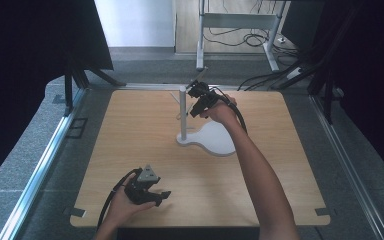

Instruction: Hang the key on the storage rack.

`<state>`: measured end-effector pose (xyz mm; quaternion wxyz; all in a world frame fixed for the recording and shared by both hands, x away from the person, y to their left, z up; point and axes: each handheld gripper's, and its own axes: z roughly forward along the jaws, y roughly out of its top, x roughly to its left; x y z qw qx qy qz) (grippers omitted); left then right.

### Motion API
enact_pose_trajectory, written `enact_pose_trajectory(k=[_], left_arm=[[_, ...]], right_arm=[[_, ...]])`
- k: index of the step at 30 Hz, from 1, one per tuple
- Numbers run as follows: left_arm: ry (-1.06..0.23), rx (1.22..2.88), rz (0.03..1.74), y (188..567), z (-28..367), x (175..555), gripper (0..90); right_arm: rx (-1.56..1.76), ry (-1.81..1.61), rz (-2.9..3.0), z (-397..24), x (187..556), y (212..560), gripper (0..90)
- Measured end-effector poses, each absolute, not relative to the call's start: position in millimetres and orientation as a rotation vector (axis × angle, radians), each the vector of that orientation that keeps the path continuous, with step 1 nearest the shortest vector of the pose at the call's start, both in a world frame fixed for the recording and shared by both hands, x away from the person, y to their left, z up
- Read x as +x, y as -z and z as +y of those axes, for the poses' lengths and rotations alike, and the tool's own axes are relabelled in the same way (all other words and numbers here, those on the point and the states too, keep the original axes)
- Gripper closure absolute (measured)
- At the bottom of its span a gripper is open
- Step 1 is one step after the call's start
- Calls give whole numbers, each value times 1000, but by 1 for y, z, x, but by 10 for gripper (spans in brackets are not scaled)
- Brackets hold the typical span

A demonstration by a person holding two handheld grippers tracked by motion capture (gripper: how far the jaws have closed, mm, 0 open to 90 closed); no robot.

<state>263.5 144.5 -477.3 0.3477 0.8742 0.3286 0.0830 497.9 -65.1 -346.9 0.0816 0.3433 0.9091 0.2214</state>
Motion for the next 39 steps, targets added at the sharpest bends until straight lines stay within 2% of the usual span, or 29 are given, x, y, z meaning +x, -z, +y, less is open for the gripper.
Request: enact_pose_trajectory(k=[17,24,39], left_arm=[[-227,2269,871,477,145,265,352],[-223,2248,871,477,149,263,352],[-227,2276,876,480,143,263,351]], right_arm=[[1005,-803,2718,-109,469,346,690],[994,-867,2694,-140,436,356,646],[1022,-1048,2624,-214,357,414,613]])
